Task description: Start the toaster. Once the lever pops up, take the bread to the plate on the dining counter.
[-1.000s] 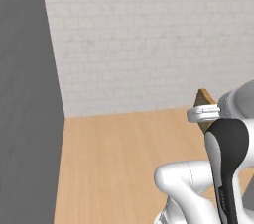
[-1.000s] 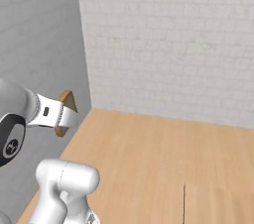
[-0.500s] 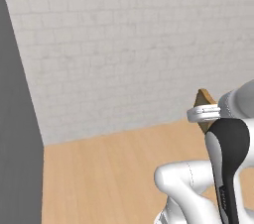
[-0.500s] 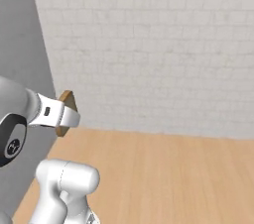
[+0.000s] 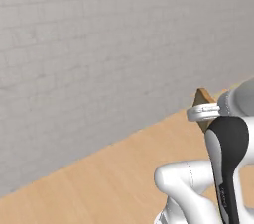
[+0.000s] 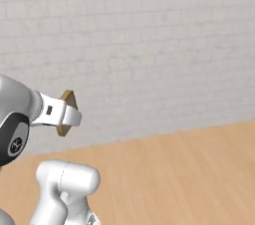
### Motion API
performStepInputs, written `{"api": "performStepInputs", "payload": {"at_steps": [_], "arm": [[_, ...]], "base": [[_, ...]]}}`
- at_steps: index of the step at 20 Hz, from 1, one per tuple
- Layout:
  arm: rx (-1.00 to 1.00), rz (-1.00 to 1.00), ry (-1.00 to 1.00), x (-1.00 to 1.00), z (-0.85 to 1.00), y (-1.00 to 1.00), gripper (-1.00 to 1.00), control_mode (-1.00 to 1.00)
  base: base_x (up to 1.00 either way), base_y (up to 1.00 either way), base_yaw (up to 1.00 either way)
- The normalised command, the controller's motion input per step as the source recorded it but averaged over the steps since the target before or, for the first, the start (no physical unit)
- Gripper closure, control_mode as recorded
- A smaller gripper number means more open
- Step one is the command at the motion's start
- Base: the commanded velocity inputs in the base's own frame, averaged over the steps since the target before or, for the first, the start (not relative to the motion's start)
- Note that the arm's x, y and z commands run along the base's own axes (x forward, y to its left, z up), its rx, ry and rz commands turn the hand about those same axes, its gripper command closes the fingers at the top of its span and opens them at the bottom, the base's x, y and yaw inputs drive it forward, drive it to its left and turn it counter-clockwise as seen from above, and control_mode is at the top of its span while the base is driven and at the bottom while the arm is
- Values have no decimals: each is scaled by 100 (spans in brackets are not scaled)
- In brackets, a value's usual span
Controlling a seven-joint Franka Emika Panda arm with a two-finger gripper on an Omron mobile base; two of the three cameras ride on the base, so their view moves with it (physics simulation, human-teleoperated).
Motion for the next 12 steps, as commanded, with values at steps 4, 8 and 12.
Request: {"api": "performStepInputs", "payload": {"at_steps": [4,8,12], "arm": [[0,0,0,0,0,0,100,100],[0,0,0,0,0,0,100,100],[0,0,0,0,0,0,100,100]], "base": [[19,0,-79],[1,0,-90],[4,0,-88]]}}
